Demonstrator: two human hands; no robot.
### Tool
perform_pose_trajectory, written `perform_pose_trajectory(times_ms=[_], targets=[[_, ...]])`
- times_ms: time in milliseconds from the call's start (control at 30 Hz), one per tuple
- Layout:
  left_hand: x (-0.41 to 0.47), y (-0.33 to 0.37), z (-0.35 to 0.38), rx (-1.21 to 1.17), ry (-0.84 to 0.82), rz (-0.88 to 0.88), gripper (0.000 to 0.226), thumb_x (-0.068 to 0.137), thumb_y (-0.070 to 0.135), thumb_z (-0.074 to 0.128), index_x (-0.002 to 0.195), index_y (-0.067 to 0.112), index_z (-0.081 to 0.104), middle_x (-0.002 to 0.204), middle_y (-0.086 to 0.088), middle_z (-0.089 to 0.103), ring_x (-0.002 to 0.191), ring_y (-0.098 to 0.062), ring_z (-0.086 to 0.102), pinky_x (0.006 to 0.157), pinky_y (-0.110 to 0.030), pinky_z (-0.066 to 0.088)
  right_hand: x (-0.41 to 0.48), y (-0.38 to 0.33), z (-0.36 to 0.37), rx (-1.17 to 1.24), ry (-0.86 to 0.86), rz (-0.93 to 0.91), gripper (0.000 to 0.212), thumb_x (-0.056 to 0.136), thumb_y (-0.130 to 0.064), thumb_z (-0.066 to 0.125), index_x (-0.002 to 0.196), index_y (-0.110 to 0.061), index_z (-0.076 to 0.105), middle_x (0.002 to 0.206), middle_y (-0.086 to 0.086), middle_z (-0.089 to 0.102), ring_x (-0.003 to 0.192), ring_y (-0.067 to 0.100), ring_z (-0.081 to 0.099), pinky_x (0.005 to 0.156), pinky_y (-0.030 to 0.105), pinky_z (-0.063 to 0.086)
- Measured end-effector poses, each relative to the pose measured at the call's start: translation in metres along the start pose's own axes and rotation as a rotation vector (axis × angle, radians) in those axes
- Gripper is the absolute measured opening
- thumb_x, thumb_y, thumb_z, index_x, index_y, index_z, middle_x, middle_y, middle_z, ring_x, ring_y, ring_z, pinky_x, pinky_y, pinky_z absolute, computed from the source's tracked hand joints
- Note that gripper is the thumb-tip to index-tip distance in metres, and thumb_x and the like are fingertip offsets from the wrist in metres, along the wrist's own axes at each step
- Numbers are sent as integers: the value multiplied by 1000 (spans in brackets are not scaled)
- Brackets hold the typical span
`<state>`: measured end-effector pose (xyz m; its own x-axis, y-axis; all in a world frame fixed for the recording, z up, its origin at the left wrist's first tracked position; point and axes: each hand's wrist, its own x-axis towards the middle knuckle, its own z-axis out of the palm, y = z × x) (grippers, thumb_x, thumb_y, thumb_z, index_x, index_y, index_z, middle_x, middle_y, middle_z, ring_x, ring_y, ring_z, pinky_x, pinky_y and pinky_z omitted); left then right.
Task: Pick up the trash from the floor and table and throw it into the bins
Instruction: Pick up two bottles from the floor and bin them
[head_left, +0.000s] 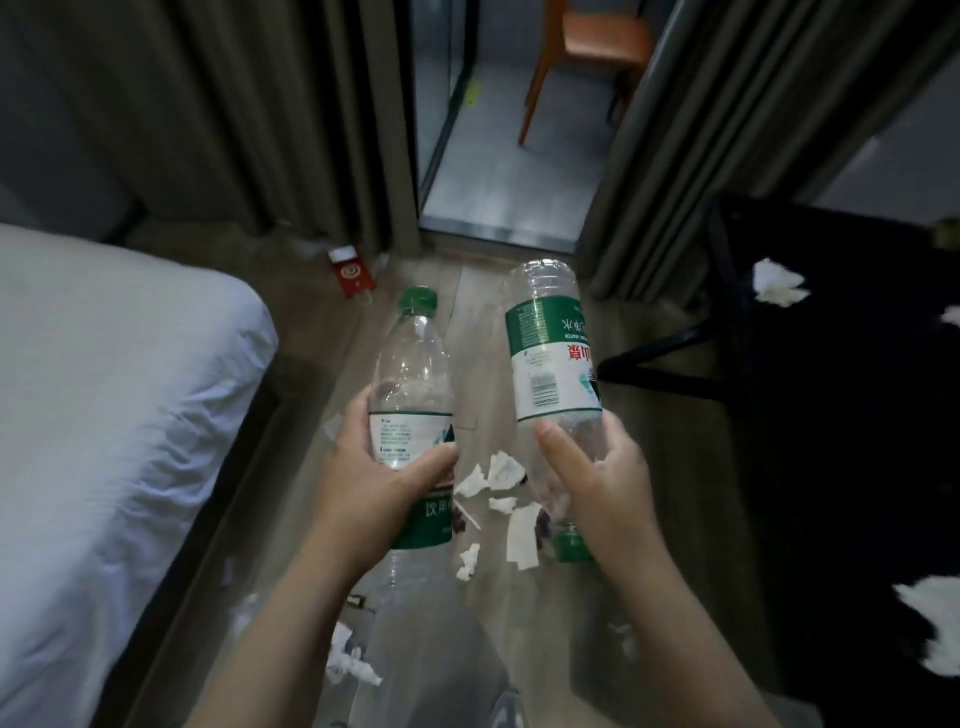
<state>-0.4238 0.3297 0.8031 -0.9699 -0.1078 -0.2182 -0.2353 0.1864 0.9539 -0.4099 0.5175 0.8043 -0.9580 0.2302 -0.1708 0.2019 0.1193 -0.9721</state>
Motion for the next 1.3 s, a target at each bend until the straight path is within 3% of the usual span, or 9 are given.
perform_pose_trajectory(times_ms=[100,200,367,633,833,1000,1100,1200,1300], targets=[[-24,61,-1,-56,-35,106,73,68,23,84,127,38,44,102,7,64,88,-12,66,65,-22,51,-19,-60,-27,32,73,-104,25,83,-29,74,104,-23,62,87,-5,72,68,1,67,57,16,51],[-38,113,-5,-78,-65,200,67,55,37,88,104,56,47,98,8,66,87,-15,67,71,-35,56,-39,-107,-48,31,145,-175,25,80,-34,76,98,-25,62,83,-5,73,65,7,68,55,22,53],[-55,170,-16,-126,-145,363,61,57,33,78,112,40,53,92,7,70,82,-9,68,68,-28,54,-80,-160,-55,101,245,-257,32,76,-38,78,98,-23,61,72,-2,69,51,12,60,42,24,45],[-88,199,-54,-187,-506,476,69,61,32,82,121,42,49,92,6,71,80,-12,70,64,-28,56,-177,-188,-22,125,560,-322,61,56,-62,71,106,-29,62,94,2,72,65,13,65,57,27,50],[-149,207,-53,-258,-906,529,57,59,21,75,109,37,52,92,9,72,79,-11,71,62,-21,55,-276,-181,-6,134,847,-273,49,60,-56,73,102,-32,65,74,-3,67,50,5,56,60,36,54],[-227,204,-33,-258,-1180,554,57,59,26,78,107,45,53,92,10,72,79,-7,70,63,-17,53,-381,-178,-9,100,1190,-246,41,62,-55,74,91,-28,62,63,1,64,50,18,56,49,31,45],[-279,197,-26,-237,-1325,536,59,59,26,85,105,46,55,90,5,72,79,-11,71,62,-21,54,-444,-172,-8,67,1380,-215,46,58,-59,75,93,-30,64,75,0,70,62,19,64,59,40,52],[-333,187,-24,-204,-1454,522,57,51,34,81,99,49,55,88,8,72,78,-12,71,67,-28,56,-508,-166,-2,31,1549,-177,48,63,-52,83,98,-26,65,89,-11,73,79,8,70,71,34,54],[-394,173,-25,-189,-1589,531,58,50,32,80,101,46,55,89,9,72,80,-12,70,70,-28,57,-573,-158,11,8,1685,-164,45,63,-50,77,98,-24,65,87,-10,74,75,8,69,68,34,54]])
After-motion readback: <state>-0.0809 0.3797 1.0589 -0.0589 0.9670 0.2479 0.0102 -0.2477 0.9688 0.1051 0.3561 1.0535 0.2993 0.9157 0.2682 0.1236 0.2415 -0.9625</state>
